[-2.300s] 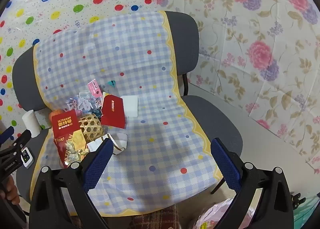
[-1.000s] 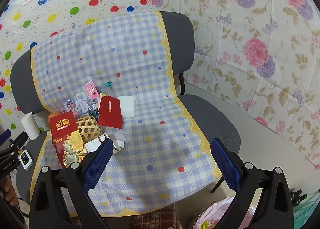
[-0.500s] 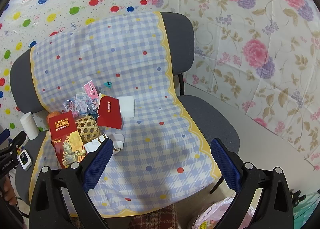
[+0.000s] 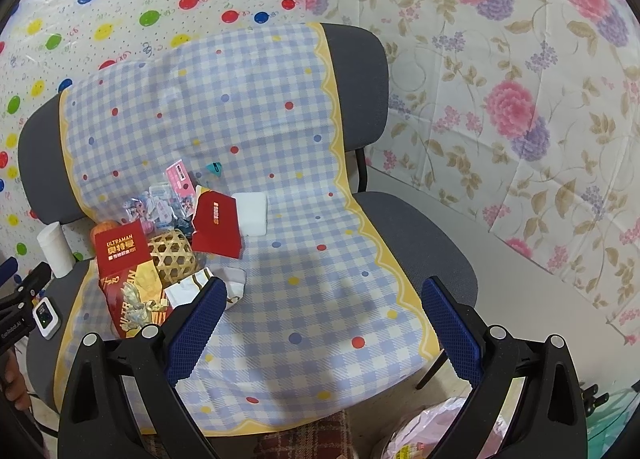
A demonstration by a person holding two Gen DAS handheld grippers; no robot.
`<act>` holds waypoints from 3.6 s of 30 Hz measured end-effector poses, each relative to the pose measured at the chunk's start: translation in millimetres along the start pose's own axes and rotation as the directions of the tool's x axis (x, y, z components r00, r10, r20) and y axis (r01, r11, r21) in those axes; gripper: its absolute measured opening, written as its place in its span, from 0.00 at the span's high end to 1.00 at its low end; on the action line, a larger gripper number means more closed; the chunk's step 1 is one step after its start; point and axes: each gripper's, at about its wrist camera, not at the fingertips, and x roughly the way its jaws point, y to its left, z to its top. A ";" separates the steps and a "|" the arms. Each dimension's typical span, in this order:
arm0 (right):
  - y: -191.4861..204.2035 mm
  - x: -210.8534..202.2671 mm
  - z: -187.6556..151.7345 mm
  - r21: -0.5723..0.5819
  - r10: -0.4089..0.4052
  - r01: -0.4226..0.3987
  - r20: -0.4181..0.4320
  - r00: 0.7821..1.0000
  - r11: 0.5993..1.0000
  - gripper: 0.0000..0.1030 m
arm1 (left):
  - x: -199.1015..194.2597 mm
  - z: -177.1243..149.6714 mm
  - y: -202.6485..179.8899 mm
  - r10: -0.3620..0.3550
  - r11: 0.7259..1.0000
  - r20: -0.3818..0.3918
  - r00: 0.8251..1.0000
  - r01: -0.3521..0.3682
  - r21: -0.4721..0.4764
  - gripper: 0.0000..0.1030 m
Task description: Collect trash
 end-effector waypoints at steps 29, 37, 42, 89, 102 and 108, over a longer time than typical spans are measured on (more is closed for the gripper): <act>3.8 52.1 -25.3 -0.040 0.046 -0.044 0.051 0.998 0.998 0.06 | 91.5 -50.9 -40.8 -0.289 0.955 -0.277 0.916 0.296 -0.018 0.53; 7.4 59.8 -32.0 -0.061 0.054 -0.052 0.030 0.998 0.997 0.06 | 61.9 -34.7 -35.6 -0.310 0.950 -0.155 0.938 0.314 0.000 0.95; 20.4 66.1 -35.4 -0.090 0.129 -0.129 0.000 0.992 0.988 0.06 | 27.1 -14.5 -22.1 -0.285 0.958 -0.009 0.959 0.285 0.028 1.00; -26.8 25.1 -36.8 -0.013 0.135 -0.134 0.088 0.987 0.991 0.99 | -23.9 -20.7 -109.3 -0.508 0.851 0.105 0.855 0.480 0.213 1.00; -124.1 -46.9 -134.5 0.151 -0.183 0.173 0.058 0.981 0.973 0.99 | -41.1 -81.3 -214.3 -0.718 0.626 -0.087 0.691 0.696 0.353 1.00; -161.4 -77.6 -177.7 0.222 -0.306 0.293 0.025 0.952 0.930 0.99 | -59.7 -114.5 -264.2 -0.782 0.491 -0.182 0.596 0.770 0.408 1.00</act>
